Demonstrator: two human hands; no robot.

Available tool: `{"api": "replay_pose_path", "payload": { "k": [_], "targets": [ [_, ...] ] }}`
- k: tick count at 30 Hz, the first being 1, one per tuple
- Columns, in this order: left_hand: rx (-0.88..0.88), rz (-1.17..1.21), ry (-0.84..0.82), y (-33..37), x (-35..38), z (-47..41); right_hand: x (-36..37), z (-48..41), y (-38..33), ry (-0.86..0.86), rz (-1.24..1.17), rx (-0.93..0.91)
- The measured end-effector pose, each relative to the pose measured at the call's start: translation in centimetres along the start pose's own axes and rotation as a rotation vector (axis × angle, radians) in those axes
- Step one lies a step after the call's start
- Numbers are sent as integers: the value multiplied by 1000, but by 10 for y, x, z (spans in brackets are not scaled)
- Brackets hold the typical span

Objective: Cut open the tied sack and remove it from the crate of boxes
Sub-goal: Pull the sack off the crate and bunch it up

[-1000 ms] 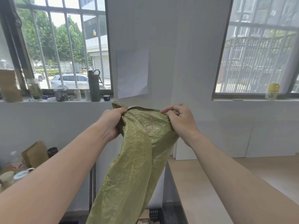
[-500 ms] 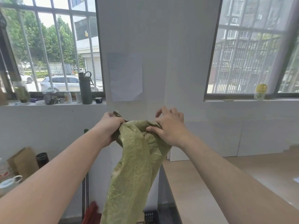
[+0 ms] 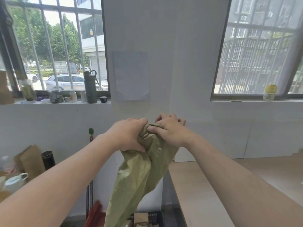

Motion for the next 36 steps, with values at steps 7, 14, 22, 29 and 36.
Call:
{"api": "replay_pose_path", "payload": {
  "k": [7,14,22,29,36],
  "targets": [
    [31,296,6,-1,24,4,10,6,7,43,-141,181],
    [-247,671,0,2,27,-1,15,33,-5,537,420,-310],
    [-319,872,-102,19,14,-5,39,29,-9,336,548,-69],
    [-116,475,-168,15,9,1,32,19,-11,261,389,-45],
    [-22,-261,-43,30,5,14,19,12,-27,17,354,87]
  ]
}}
Point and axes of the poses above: each hand's wrist, its own z-axis away from the middle knuckle, its own x-axis out of the palm, y = z × x, the point moved 1 cm from there along -z, towards the middle knuckle, and after that the axes turned 5 degrees about z, right-handed, at the moved point
